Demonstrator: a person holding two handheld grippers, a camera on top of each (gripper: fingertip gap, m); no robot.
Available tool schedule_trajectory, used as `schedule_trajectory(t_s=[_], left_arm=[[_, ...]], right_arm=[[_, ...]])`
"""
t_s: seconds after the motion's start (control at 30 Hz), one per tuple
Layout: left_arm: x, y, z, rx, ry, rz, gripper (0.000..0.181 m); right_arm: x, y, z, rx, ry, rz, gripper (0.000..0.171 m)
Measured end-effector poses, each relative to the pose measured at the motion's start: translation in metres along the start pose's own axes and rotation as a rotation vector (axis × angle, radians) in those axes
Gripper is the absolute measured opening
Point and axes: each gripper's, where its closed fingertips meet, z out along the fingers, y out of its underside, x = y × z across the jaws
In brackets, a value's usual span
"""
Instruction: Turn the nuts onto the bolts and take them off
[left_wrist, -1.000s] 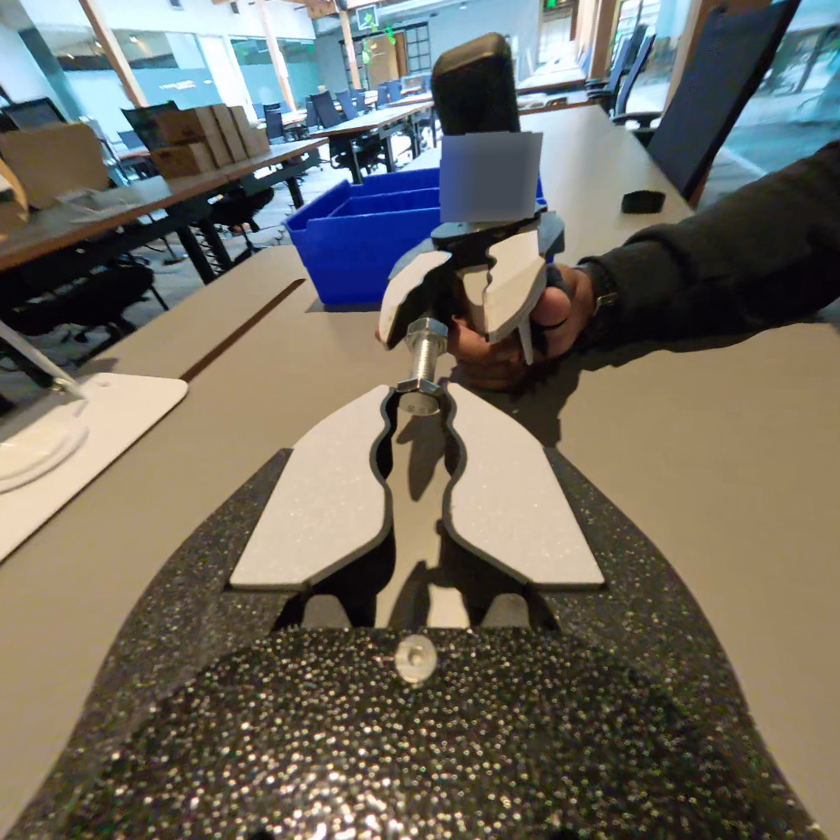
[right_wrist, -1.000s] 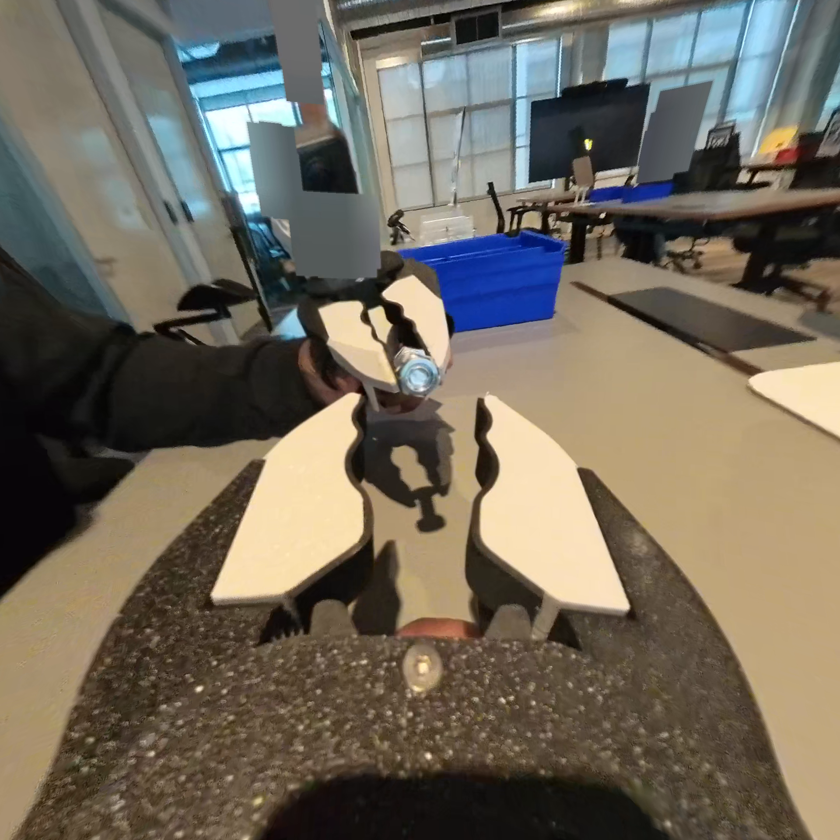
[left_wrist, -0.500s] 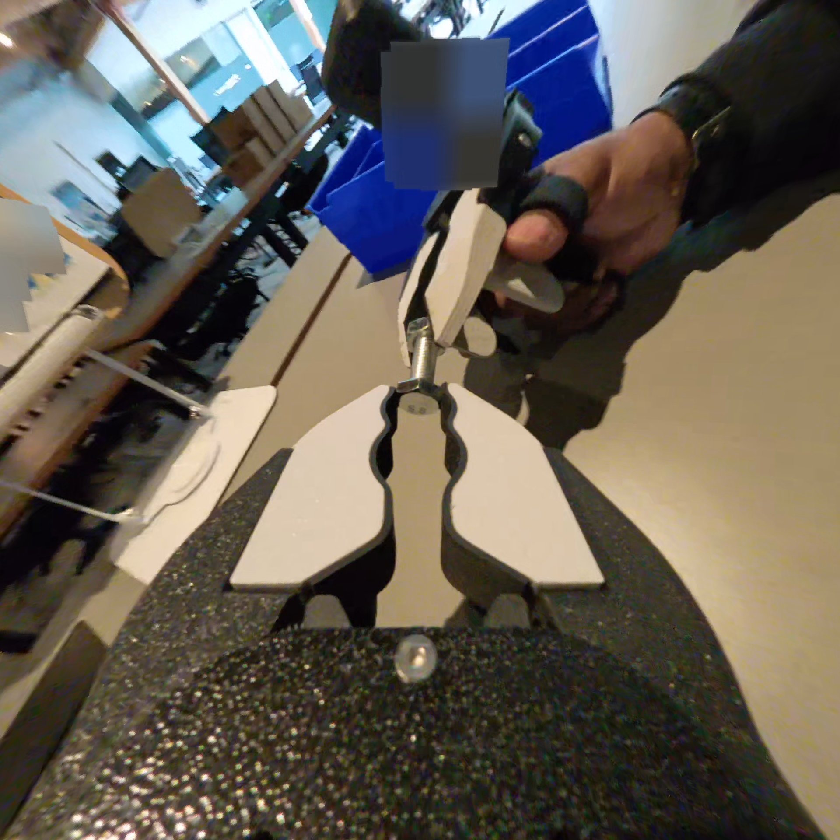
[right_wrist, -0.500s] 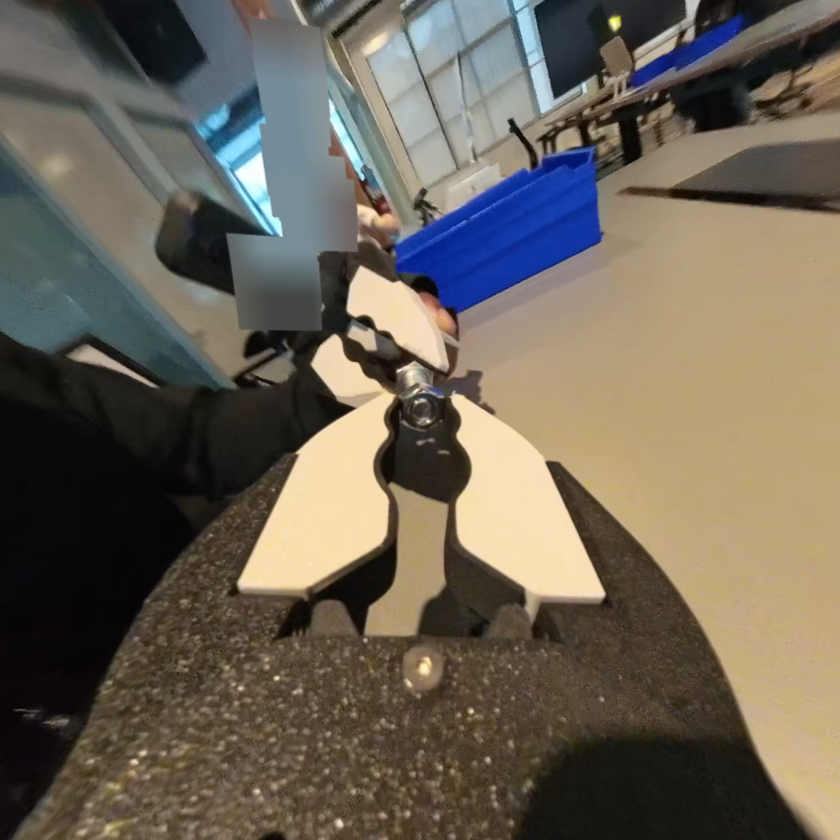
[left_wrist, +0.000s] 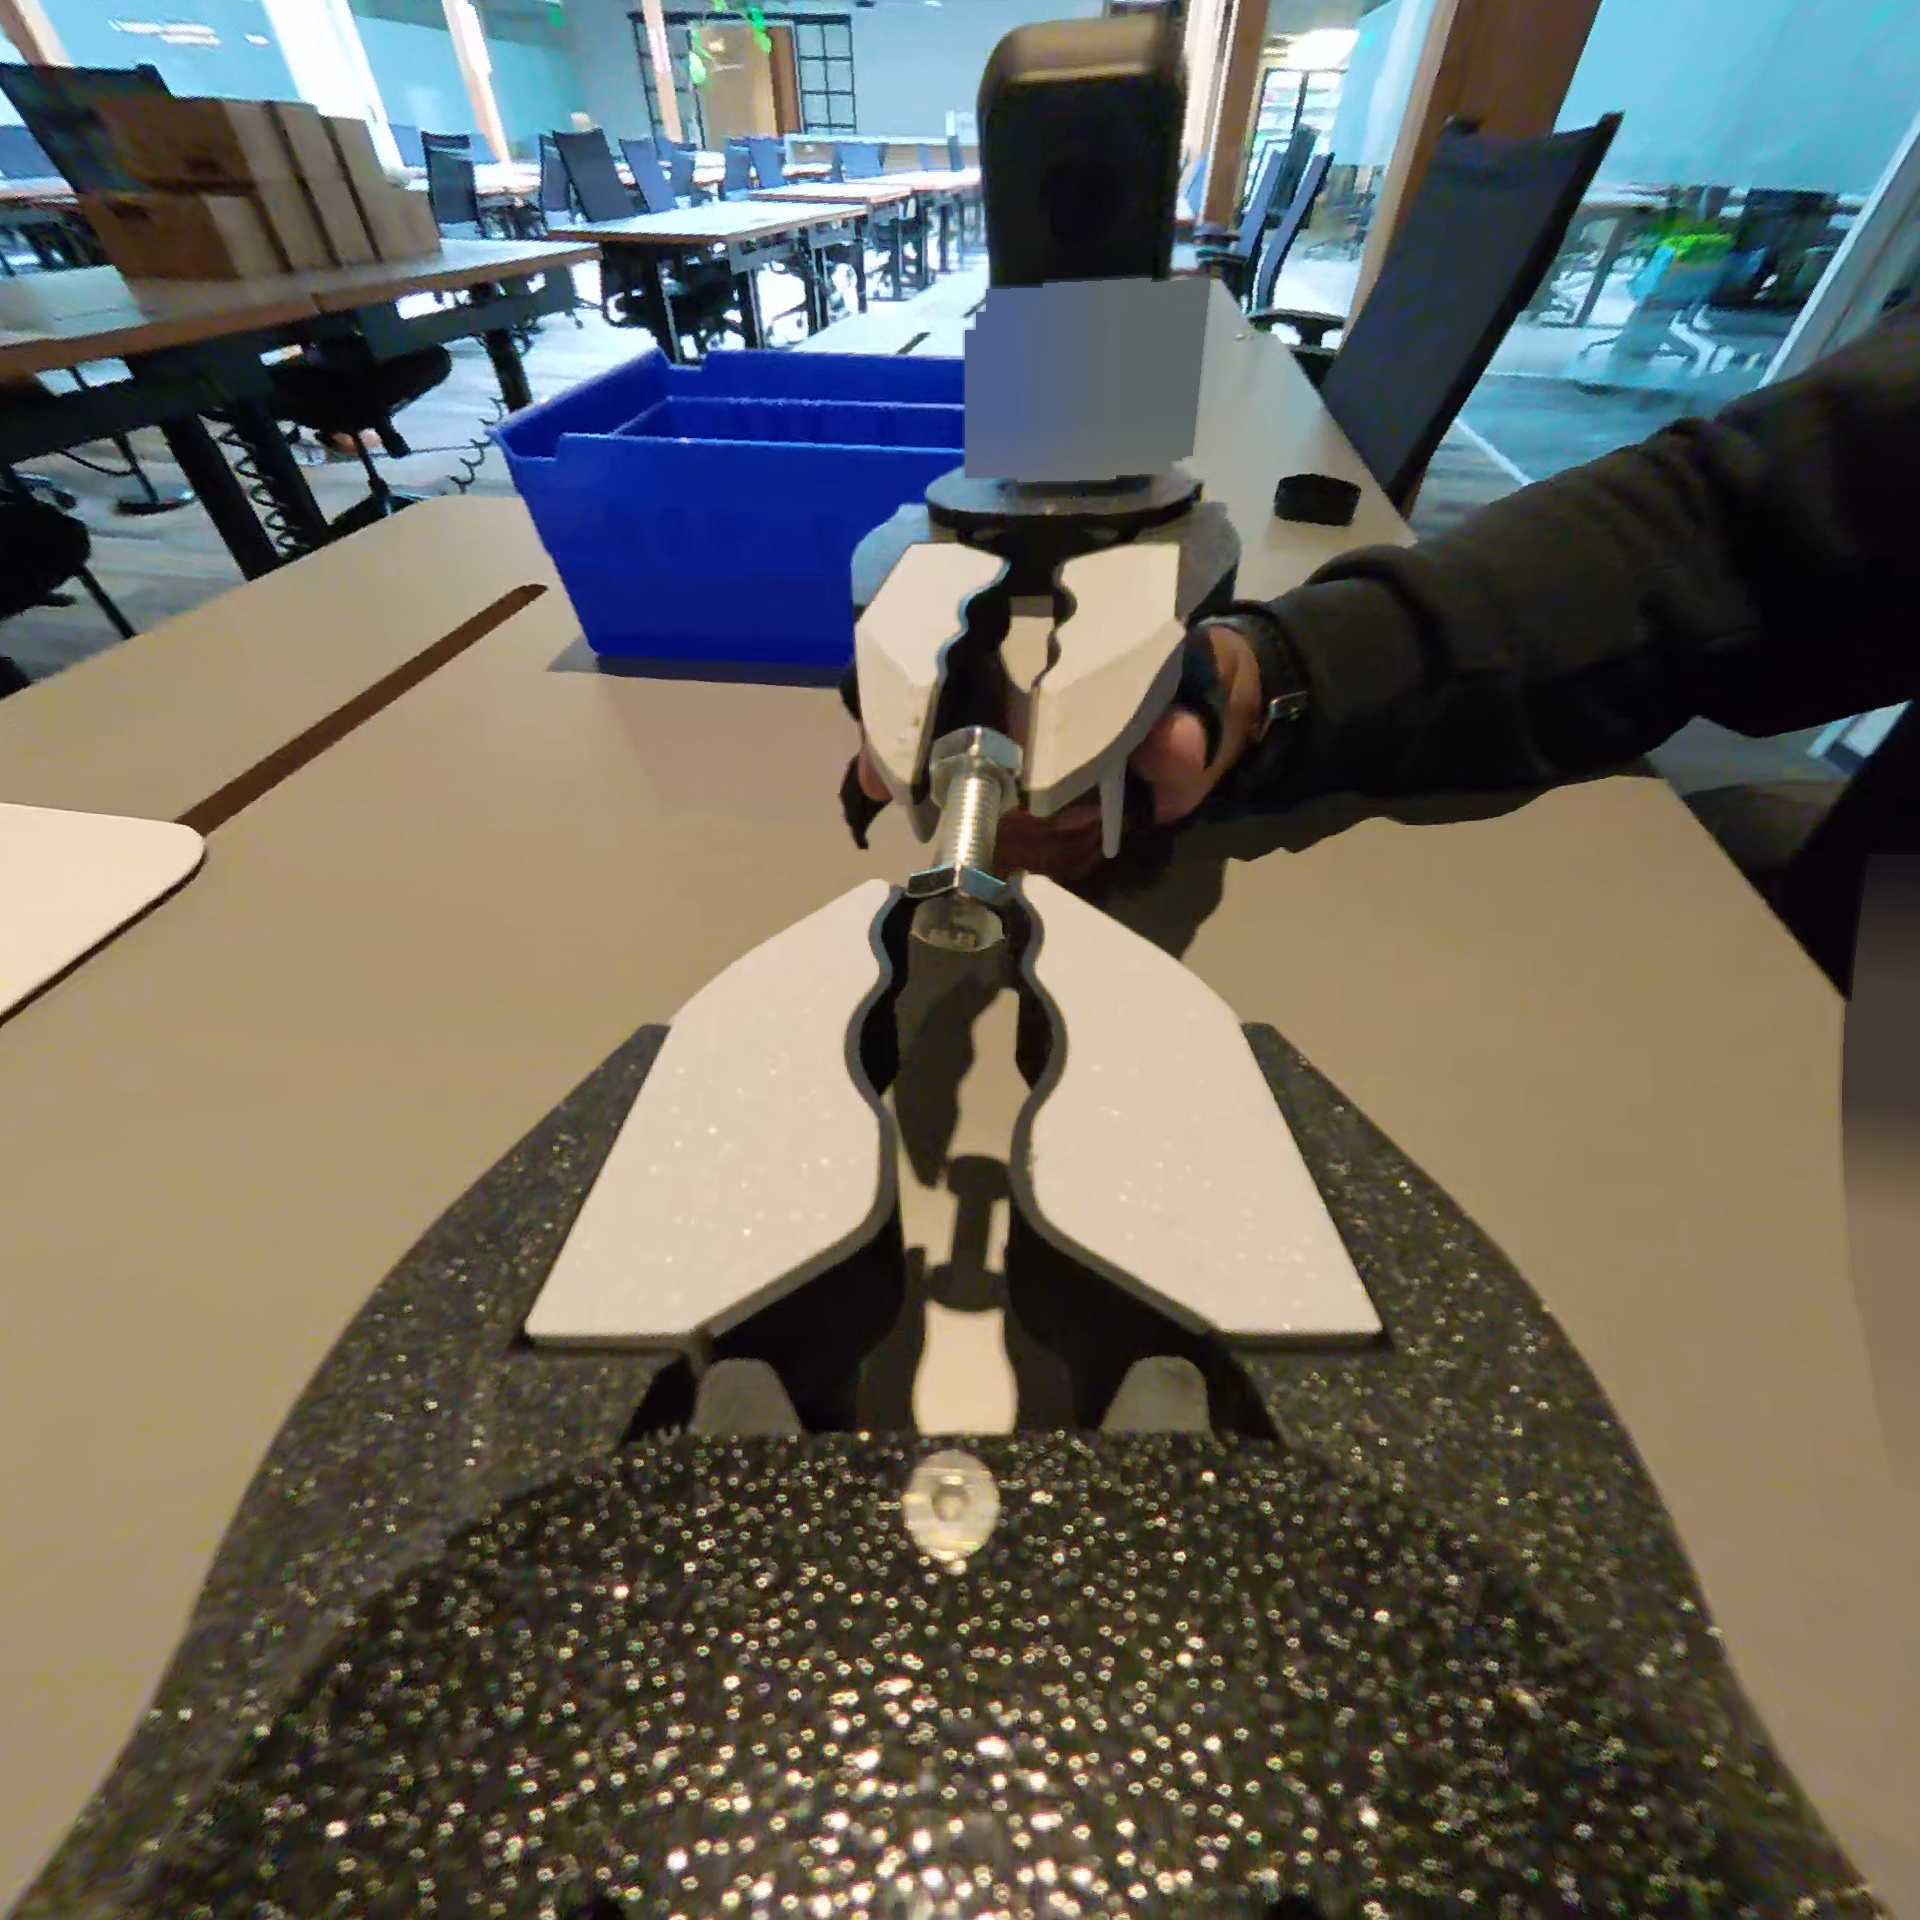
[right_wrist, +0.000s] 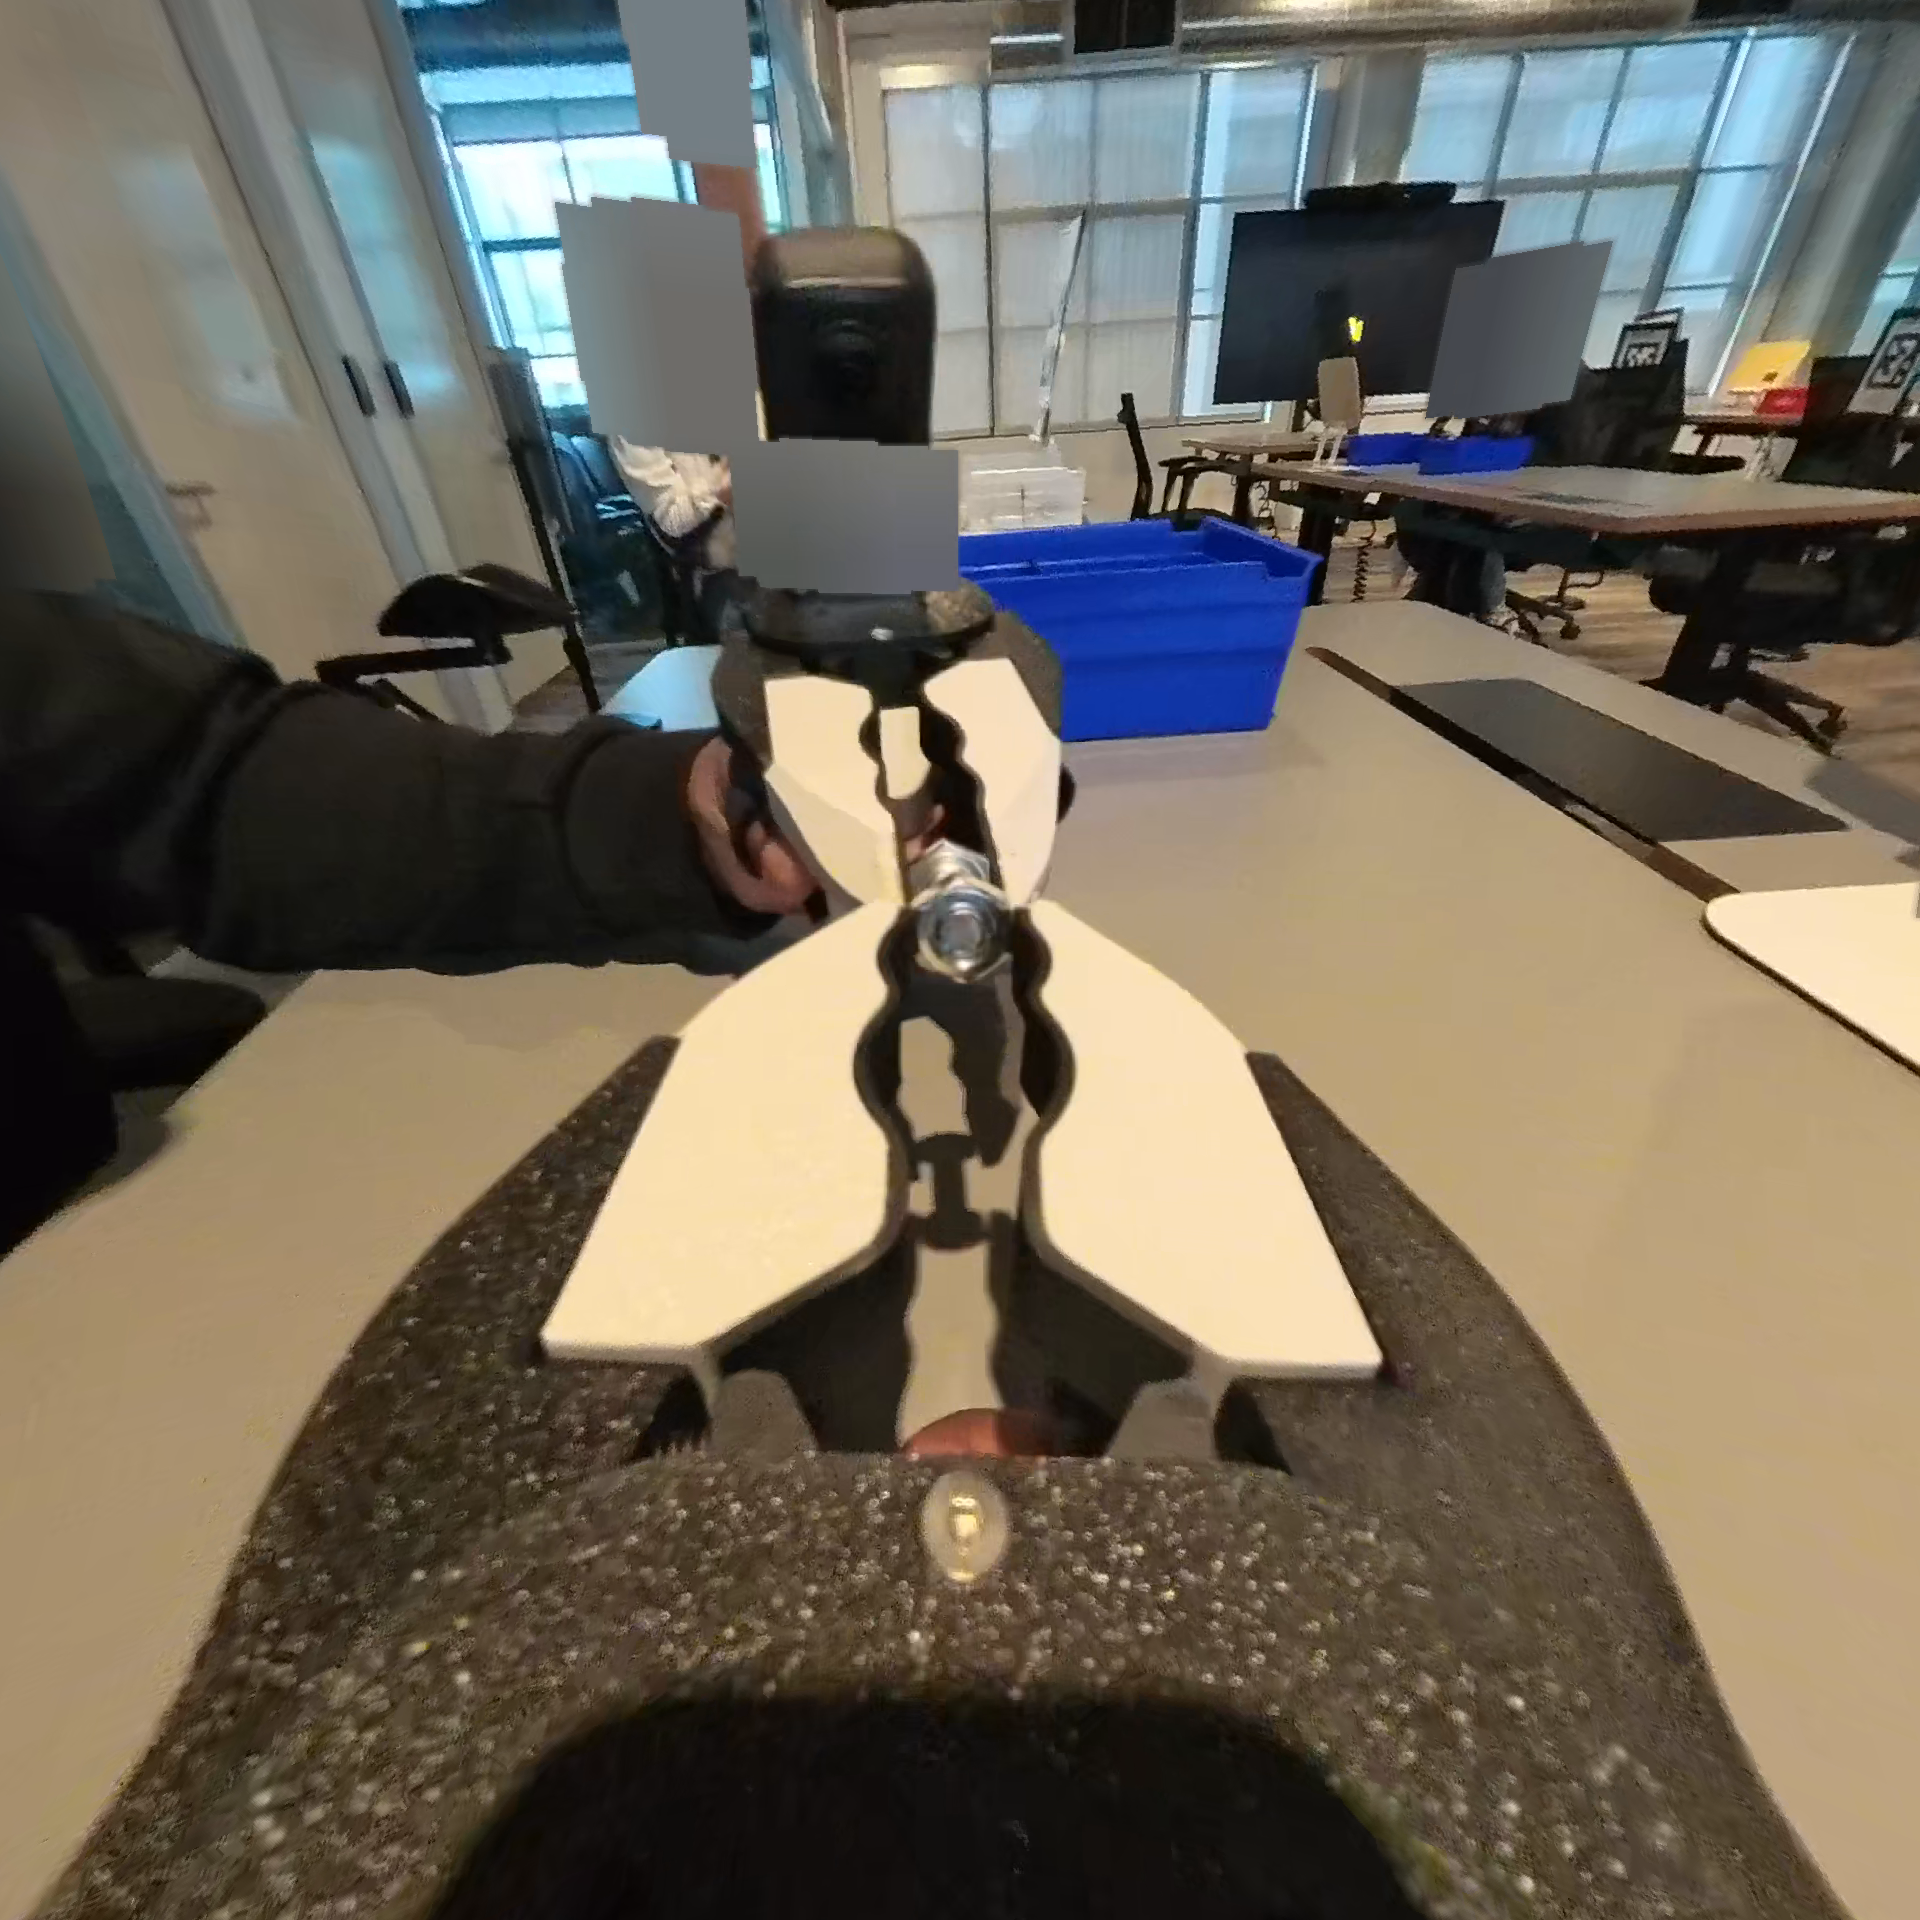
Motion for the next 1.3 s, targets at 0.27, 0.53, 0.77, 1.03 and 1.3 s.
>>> schedule_trajectory(t_s=[0.27,0.53,0.77,1.03,1.3], left_arm=[[-0.014,-0.001,-0.003,-0.159,-0.329,0.504,0.017],[-0.017,-0.008,-0.009,0.005,-0.19,0.158,0.017],[-0.004,-0.002,-0.003,0.027,0.003,-0.043,0.017],[-0.002,0.002,0.001,-0.018,-0.025,0.024,0.017],[-0.011,0.0,0.001,-0.096,-0.229,0.314,0.017]], right_arm=[[0.008,0.002,0.002,0.032,-0.077,0.447,0.018],[0.015,-0.009,-0.006,0.101,-0.025,0.296,0.046],[0.005,-0.006,-0.007,0.042,-0.001,0.017,0.031],[0.001,0.007,0.004,-0.063,0.018,0.02,0.018],[0.009,0.005,0.004,0.015,-0.102,0.501,0.04]])
